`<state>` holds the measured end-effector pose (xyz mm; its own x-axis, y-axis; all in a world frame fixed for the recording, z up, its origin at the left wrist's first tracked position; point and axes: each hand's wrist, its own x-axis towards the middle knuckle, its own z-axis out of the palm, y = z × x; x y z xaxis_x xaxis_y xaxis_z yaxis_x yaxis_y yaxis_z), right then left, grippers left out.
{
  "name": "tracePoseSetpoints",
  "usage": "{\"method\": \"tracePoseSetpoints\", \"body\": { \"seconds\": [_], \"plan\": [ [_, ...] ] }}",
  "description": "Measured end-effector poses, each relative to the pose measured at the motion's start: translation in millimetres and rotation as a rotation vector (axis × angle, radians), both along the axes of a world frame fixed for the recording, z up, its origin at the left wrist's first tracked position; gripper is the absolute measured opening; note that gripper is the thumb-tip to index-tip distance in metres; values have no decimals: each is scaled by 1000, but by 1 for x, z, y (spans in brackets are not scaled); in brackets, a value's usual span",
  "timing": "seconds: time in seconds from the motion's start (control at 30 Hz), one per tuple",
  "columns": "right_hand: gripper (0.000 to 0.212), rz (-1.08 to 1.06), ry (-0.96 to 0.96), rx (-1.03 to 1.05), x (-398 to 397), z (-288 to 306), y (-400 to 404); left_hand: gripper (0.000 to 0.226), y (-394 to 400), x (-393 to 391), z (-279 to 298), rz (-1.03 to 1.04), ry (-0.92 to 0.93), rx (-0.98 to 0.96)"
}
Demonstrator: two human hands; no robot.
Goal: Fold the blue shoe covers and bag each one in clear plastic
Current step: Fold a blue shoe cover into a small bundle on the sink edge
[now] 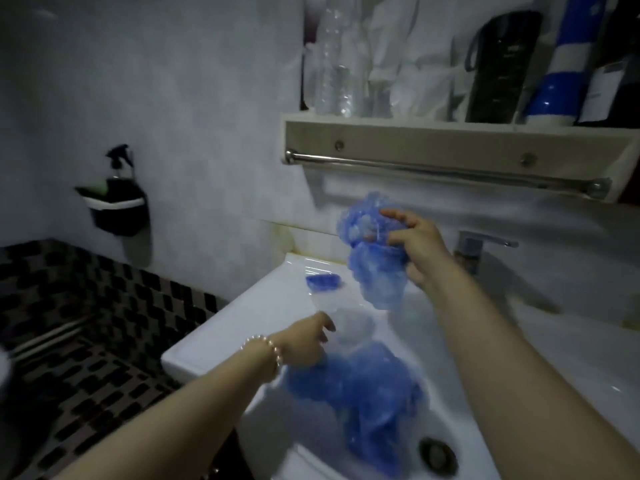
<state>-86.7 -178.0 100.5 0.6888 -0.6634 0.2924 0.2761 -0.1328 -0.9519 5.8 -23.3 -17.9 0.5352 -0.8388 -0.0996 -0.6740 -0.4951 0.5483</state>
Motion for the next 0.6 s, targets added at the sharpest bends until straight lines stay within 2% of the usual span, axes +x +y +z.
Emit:
{"method": "tracePoseSetpoints", "body": {
  "seconds": [0.07,0.1,0.2,0.27,0.33,0.4,0.43,0.5,0.53,0.6],
  "plan": [
    [53,197,-124,152,29,0,26,42,9,6,-8,54,135,-166],
    [57,304,-152,198,39,-3,38,35,15,11,-4,138,215,-328],
    [66,578,-184,271,61,-17,59,33,45,33,17,560,492,-910],
    [61,658,-157,299,73,-24,65,27,73,51,31,750,390,-1181],
    [51,697,-94,288,83,-28,71,19,99,64,43,804,139,-1329],
    [48,742,-33,289,87,-35,79,12,114,66,51,697,-34,-1326],
    [47,757,-11,290,87,-38,82,22,115,66,53,610,-85,-1239],
    [42,779,11,272,88,-43,88,38,107,65,52,499,-160,-947],
    [39,774,12,246,86,-46,90,46,99,64,49,492,-178,-839],
    [35,736,16,194,84,-47,91,57,85,62,46,522,-100,-831]
  ]
}}
